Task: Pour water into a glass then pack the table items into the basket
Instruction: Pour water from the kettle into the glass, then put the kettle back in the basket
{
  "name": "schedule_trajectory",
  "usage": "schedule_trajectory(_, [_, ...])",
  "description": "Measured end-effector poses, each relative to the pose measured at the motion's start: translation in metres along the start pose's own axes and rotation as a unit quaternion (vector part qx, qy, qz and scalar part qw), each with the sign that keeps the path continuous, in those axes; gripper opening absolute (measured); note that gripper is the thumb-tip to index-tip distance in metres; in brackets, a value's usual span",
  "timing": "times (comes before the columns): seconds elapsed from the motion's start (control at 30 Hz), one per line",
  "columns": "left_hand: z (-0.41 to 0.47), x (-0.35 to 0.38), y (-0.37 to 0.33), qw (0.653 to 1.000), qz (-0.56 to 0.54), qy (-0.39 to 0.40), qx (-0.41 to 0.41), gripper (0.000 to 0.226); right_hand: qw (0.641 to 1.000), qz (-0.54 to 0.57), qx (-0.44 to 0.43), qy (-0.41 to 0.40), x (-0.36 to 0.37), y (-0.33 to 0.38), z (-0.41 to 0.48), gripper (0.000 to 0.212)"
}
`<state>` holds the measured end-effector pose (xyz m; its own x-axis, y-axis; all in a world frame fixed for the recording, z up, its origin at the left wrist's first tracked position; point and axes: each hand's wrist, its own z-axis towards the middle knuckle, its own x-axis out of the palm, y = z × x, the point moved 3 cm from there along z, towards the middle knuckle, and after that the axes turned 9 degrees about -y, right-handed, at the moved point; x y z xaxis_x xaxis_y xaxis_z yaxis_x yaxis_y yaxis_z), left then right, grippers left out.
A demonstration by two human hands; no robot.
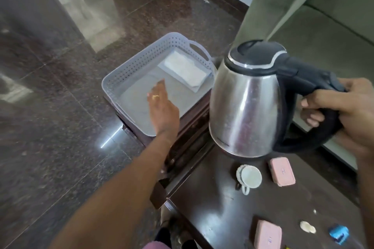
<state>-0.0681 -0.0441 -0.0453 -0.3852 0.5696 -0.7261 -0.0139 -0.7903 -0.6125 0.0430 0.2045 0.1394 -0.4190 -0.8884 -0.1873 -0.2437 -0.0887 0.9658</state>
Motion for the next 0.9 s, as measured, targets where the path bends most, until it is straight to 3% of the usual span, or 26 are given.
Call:
schedule_trajectory(0.1, [0.022,-0.02,0.032,0.991,0.037,-0.083,-0.101,0.068,0.997,0.068,-0.028,0.011,0.044,0.007,0.004,0.013])
schedule_trajectory(0.17, [0.027,-0.03,0.05,0.981,0.065,-0.107,-0.15,0.069,0.994,0.099,-0.044,0.008,0.074,0.007,0.006,0.01])
schedule_trajectory(0.33, [0.02,-0.033,0.086,0.968,0.051,-0.07,-0.237,0.068,0.985,0.16,-0.055,-0.017,0.145,-0.009,0.017,0.014])
schedule_trajectory(0.47, [0.008,-0.026,0.095,0.97,0.01,-0.014,-0.244,0.067,0.984,0.171,-0.051,-0.026,0.196,-0.032,0.033,0.015])
schedule_trajectory(0.57, [0.003,-0.022,0.097,0.979,0.019,0.003,-0.204,0.064,0.989,0.137,-0.038,-0.037,0.228,-0.053,0.042,0.013])
schedule_trajectory(0.7, [0.001,-0.016,0.105,0.983,0.034,-0.012,-0.181,0.058,0.996,0.063,-0.026,-0.054,0.26,-0.074,0.05,0.025])
schedule_trajectory(0.9, [-0.001,-0.018,0.099,0.979,0.011,-0.01,-0.203,0.059,0.996,0.041,-0.003,-0.074,0.278,-0.092,0.052,0.023])
